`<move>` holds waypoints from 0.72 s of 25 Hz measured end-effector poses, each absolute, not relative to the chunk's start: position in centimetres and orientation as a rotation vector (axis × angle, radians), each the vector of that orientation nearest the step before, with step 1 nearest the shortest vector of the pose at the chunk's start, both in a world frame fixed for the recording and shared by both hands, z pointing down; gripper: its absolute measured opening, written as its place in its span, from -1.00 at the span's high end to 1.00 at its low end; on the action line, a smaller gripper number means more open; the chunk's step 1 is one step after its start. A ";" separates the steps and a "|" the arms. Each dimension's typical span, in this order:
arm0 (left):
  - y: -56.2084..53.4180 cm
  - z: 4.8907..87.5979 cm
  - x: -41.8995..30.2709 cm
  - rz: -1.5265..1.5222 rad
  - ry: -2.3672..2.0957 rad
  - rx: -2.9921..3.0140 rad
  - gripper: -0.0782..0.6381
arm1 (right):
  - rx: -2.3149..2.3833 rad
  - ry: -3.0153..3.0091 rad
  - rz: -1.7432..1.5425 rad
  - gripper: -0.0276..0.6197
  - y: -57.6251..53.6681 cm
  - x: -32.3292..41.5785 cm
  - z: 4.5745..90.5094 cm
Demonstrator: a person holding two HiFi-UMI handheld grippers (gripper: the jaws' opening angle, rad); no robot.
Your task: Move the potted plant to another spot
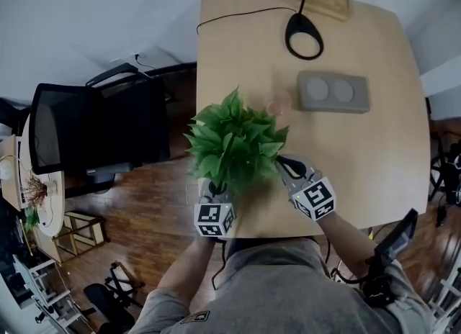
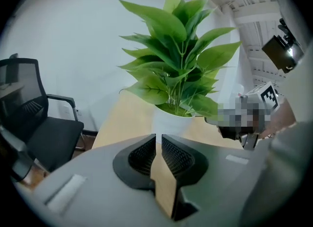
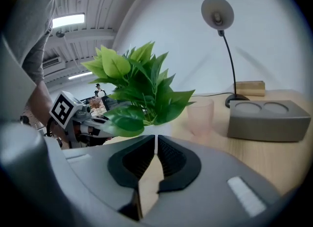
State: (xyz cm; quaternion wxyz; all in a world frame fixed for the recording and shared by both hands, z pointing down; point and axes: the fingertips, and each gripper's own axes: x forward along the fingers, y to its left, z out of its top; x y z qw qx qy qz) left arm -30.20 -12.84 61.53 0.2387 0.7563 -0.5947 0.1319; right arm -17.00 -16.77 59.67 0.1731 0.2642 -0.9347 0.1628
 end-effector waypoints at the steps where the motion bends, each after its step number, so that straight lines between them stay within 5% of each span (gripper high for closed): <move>1: -13.1 61.8 -30.1 0.377 -1.611 2.092 0.66 | 0.720 -2.647 0.445 0.78 -16.9 -17.4 60.2; 4: -13.6 62.7 -29.5 0.448 -1.556 2.176 0.39 | 0.625 -2.630 0.369 0.37 -17.1 -18.5 61.6; 18: -15.7 64.9 -28.7 0.778 -1.264 2.555 -0.19 | 0.273 -2.640 0.116 -0.12 -17.6 -22.3 64.1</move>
